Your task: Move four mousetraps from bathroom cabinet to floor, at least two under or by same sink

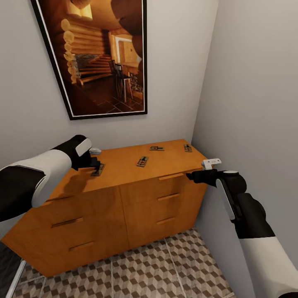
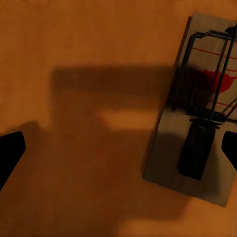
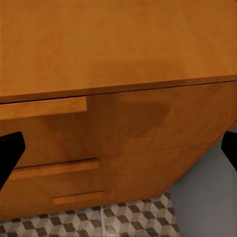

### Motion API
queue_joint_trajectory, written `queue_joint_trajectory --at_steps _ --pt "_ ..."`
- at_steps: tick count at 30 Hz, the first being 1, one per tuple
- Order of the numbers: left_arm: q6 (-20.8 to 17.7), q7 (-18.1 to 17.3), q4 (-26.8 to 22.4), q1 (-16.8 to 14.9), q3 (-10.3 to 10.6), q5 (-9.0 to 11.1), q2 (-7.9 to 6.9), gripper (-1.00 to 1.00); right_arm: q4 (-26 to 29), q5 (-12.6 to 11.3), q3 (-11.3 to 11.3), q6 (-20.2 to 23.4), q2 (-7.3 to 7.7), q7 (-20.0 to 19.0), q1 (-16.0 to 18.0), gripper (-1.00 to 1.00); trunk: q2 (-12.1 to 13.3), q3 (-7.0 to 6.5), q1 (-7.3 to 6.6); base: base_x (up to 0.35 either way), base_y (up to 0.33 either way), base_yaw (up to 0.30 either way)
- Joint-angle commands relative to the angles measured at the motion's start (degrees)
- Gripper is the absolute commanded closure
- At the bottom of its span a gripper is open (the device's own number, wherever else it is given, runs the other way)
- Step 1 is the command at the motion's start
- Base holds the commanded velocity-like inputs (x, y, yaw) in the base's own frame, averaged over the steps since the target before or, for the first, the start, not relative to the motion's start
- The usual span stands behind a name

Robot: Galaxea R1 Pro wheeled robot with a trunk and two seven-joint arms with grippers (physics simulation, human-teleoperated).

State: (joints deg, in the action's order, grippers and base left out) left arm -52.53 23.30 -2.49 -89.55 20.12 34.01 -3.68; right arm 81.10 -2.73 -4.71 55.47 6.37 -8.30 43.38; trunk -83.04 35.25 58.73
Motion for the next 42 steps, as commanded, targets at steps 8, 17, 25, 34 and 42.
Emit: queue_joint_trajectory --at_steps 8,17,25,34,42 --pt "-0.03 -0.5 -0.1 0.01 0.8 0.62 -0.01 -1.0 0.03 -0.25 -0.11 0.25 0.05 0.12 0.05 -1.0 -0.03 0.06 0.0 0.0 0.0 0.0" --pt "0.16 -6.2 -0.06 1.44 3.2 0.58 -0.08 -1.0 0.02 -0.25 -0.12 0.25 0.05 0.12 0.04 -1.0 -0.03 0.06 0.0 0.0 0.0 0.0" --pt "3.35 -13.95 0.02 3.86 11.36 0.63 -0.12 -1.0 0.02 -0.25 -0.12 0.25 0.05 0.12 0.04 -1.0 -0.03 0.06 0.0 0.0 0.0 0.0" --pt "4.32 -17.61 0.29 4.56 12.53 0.62 -1.49 1.0 0.02 -0.25 -0.12 0.25 0.03 0.12 0.04 -1.0 -0.03 0.06 0.0 0.0 0.0 0.0" --pt "6.11 -17.92 0.24 5.21 12.62 0.67 -2.51 1.0 0.02 -0.26 -0.12 0.25 0.01 0.12 0.04 -1.0 -0.03 0.06 0.0 0.0 0.0 0.0"
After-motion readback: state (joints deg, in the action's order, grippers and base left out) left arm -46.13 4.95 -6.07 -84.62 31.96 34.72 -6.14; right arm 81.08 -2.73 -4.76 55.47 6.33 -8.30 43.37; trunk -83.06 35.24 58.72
